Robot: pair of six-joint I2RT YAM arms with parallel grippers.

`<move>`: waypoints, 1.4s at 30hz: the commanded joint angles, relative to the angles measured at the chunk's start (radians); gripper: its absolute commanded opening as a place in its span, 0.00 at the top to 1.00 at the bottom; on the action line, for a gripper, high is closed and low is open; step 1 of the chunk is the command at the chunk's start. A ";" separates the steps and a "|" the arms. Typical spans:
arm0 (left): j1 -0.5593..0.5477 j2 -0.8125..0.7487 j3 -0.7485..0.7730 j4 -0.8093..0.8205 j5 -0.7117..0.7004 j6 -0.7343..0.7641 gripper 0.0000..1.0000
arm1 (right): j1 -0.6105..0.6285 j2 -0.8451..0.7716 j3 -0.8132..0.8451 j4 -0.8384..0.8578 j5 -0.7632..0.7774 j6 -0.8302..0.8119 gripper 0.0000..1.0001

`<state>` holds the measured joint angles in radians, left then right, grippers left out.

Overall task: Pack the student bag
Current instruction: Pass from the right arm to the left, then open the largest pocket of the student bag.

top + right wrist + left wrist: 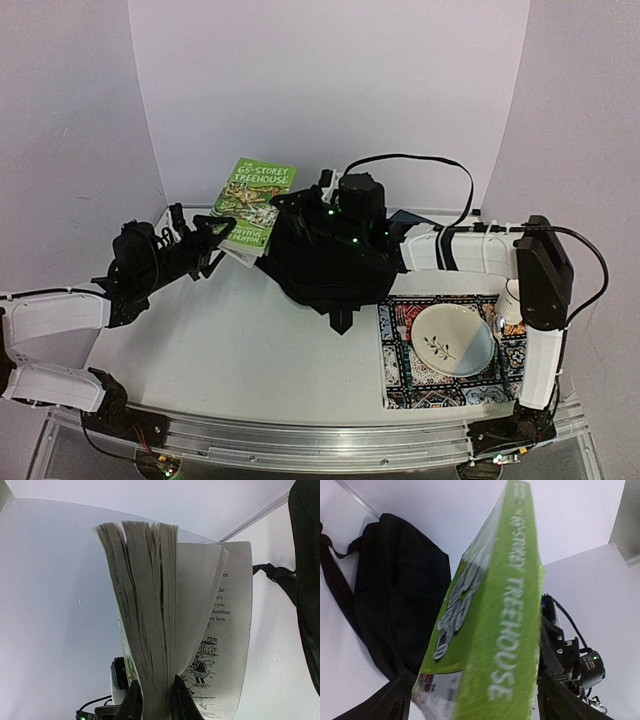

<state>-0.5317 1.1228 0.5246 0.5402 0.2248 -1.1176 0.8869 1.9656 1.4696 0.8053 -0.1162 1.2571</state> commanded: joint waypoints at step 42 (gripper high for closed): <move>0.264 0.043 0.088 -0.079 0.305 -0.001 1.00 | -0.060 -0.107 0.121 -1.206 0.205 -1.367 0.28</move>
<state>-0.3056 1.1616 0.5320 0.3935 0.3893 -1.1414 0.8295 1.8824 1.5772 -0.2801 0.0005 0.0792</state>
